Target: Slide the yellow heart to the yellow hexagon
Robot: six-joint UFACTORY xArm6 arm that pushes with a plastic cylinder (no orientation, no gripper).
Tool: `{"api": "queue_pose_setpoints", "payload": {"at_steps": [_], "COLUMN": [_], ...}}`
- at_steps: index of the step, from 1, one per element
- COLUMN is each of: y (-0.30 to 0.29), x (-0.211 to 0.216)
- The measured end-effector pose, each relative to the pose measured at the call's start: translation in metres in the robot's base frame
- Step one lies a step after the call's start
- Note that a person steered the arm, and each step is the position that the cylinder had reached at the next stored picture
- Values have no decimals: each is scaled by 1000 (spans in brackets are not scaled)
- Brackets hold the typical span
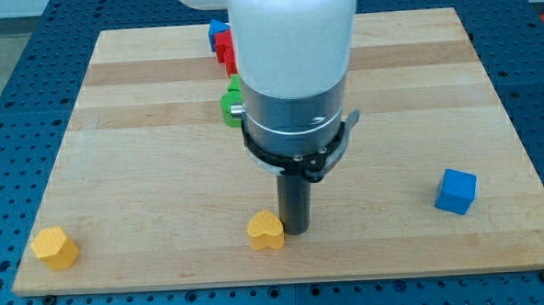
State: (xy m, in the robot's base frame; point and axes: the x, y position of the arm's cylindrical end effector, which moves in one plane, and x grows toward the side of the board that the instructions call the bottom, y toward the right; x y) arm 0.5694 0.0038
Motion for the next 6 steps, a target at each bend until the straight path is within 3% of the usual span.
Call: {"api": "queue_pose_setpoints", "payload": {"at_steps": [3,6], "y": [22,-33], "x": [15,10]}}
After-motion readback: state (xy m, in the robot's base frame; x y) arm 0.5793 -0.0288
